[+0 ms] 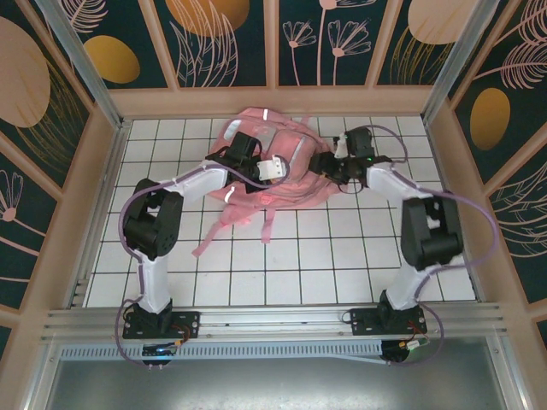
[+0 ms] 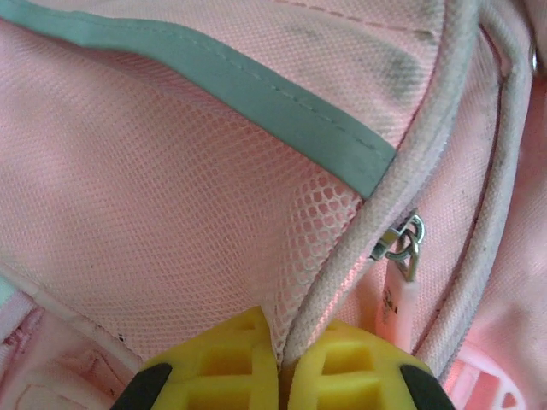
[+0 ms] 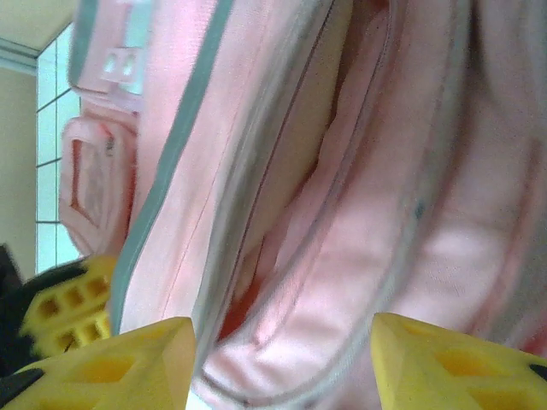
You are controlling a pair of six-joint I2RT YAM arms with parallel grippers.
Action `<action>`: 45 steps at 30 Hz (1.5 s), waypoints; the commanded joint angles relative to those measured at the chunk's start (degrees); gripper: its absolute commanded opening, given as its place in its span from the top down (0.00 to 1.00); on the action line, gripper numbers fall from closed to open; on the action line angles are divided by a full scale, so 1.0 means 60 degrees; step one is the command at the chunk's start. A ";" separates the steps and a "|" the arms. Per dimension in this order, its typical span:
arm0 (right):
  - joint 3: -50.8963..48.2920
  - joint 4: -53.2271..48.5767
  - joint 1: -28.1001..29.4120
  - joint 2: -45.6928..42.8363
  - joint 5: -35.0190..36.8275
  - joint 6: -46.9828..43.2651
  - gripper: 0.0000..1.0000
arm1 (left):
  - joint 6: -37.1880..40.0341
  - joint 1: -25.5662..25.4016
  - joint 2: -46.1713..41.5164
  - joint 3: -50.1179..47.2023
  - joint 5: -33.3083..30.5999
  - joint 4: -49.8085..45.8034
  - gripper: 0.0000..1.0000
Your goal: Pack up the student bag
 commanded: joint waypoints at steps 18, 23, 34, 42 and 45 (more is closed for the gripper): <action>-0.1243 0.2276 0.3924 -0.0470 0.5001 0.1381 0.68 | -0.7257 -0.0074 -0.1522 -0.1170 0.4637 0.0584 1.00; -0.1071 0.2307 0.4010 0.0030 0.5519 0.1138 0.82 | -0.7399 -0.0075 -0.1630 -0.1383 0.5089 0.0841 1.00; -0.0795 0.0719 0.3513 -0.0057 0.7295 0.0157 0.96 | -0.5783 -0.0075 -0.1799 -0.1763 0.3958 0.0264 1.00; -0.0857 0.0101 0.1227 -0.0840 0.3180 -0.1531 1.00 | -0.2830 -0.0070 -0.2107 -0.2200 0.2200 -0.1086 1.00; -0.0809 -0.0269 0.0587 -0.0830 0.2220 -0.2207 1.00 | -0.1382 -0.0071 -0.2436 -0.2591 0.1905 -0.1389 1.00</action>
